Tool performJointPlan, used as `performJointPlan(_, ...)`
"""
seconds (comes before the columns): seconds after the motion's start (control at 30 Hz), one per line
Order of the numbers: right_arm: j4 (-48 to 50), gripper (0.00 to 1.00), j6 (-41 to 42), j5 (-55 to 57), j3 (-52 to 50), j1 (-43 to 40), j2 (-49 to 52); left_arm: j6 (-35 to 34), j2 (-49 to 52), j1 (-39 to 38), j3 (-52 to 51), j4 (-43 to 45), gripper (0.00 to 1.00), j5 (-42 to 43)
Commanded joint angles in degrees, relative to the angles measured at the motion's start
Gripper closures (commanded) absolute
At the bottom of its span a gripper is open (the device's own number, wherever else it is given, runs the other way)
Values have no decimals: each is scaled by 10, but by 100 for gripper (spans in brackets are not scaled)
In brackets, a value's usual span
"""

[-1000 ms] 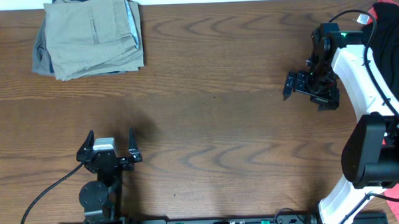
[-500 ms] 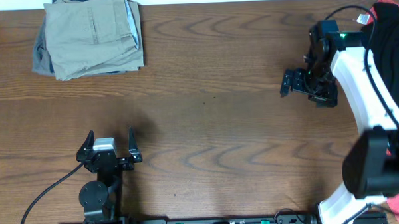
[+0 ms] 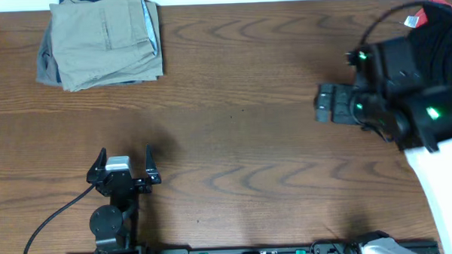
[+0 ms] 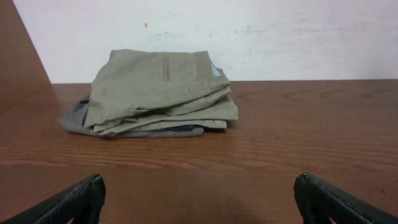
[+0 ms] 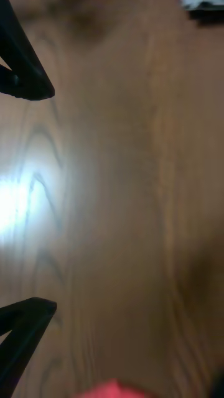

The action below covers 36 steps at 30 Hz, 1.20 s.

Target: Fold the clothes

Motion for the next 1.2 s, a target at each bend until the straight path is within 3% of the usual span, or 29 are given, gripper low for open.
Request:
performJointPlan(0.0,3,1,-7,56,-11,-2,-52,8,-4,2,-7,-23,2,0)
performJointPlan(0.17,93,1,-7,58,-94,-24,-142,8,-4,2,-7,-23,2,0)
performJointPlan(0.47,417,1,-52,-46,-464,-80,-413,8,-4,2,-7,-23,2,0)
performJointPlan(0.67,534,1,-69,-90,-658,-116,-589,8,-4,2,-7,-23,2,0)
performJointPlan(0.9,642,1,-66,-113,-784,-134,-698,8,-4,2,-7,-23,2,0)
performJointPlan(1.17,761,1,-56,-115,-870,-133,-738,8,-4,2,-7,-23,2,0)
